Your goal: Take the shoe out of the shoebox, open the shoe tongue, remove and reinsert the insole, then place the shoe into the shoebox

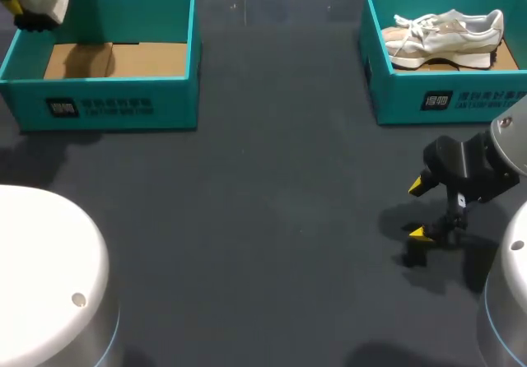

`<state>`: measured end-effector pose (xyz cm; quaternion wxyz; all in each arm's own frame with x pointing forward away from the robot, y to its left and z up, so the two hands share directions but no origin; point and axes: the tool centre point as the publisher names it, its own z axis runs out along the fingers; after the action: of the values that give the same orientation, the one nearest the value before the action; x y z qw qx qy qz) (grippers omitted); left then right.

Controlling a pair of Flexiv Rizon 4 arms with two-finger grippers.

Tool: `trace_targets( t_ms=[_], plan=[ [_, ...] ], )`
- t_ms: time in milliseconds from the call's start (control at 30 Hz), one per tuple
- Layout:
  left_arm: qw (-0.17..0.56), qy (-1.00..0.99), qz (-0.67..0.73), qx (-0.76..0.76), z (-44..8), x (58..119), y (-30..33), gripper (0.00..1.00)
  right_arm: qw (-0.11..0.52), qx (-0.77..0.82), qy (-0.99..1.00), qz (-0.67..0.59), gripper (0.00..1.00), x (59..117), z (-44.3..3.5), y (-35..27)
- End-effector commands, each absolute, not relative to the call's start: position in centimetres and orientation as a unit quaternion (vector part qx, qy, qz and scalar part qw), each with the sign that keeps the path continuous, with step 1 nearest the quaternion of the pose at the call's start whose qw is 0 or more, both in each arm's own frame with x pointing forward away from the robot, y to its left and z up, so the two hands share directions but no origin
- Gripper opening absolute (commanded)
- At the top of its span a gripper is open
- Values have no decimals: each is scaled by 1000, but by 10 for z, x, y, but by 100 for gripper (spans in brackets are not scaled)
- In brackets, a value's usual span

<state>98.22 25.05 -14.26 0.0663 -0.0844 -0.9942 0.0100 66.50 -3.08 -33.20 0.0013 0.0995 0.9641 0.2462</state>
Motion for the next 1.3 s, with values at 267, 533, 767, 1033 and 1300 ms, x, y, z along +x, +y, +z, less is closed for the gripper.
trace_targets(
  t_ms=[267, 533, 767, 1033, 1300],
  plan=[
    [68, -981, 24, -179, -149, 1029, 294, 0, 3, 100, 964, 245, 100, 663, -331, -31],
    [33, -895, -127, -426, -146, 1017, 310, 0, 3, 100, 964, 245, 100, 663, -331, -31],
    [33, -895, -127, -426, -146, 1017, 310, 0, 3, 100, 964, 245, 100, 663, -331, -31],
    [20, -766, -151, -625, -159, 1022, 325, 0, 3, 100, 964, 245, 100, 663, -331, -31],
    [24, -776, -185, -602, -163, 1032, 333, 0, 3, 100, 964, 245, 100, 663, -331, -31]
  ],
)
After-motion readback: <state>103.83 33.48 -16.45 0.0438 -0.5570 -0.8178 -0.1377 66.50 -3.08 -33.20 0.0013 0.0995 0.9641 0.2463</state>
